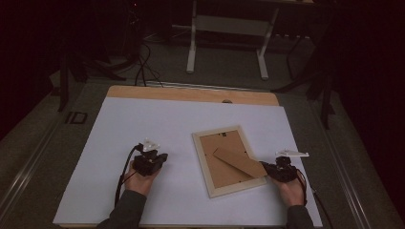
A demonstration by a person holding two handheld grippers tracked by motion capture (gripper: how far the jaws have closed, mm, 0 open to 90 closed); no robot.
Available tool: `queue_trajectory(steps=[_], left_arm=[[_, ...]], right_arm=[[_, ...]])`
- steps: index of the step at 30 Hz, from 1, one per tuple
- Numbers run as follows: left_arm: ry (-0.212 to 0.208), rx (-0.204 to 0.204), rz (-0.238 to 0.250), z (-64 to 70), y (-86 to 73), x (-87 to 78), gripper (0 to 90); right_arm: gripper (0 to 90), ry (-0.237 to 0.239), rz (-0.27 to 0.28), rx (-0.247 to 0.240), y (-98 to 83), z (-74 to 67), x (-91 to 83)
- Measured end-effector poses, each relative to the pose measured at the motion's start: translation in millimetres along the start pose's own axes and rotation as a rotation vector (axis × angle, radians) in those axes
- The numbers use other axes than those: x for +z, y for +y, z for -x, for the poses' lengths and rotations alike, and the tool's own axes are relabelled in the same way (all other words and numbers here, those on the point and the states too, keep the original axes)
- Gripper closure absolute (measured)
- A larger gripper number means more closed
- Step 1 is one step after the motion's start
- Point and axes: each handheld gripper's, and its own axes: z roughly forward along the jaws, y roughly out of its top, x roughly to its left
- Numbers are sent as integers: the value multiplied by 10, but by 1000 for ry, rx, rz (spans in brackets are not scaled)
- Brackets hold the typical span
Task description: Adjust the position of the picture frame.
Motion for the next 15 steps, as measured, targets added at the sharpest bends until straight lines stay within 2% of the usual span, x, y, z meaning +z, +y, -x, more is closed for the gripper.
queue_trajectory(steps=[3,6,8,15], left_arm=[[-16,7,-8,86,61,88,900],[-59,2,-12,189,132,182,900],[-61,41,-15,279,178,247,900],[-57,81,-66,429,213,478,900]], right_arm=[[900,7,-4,-5,4,-14,8],[900,11,-5,-9,4,-24,12],[900,11,-13,-16,11,-36,12],[900,15,-13,-22,18,-51,32]])
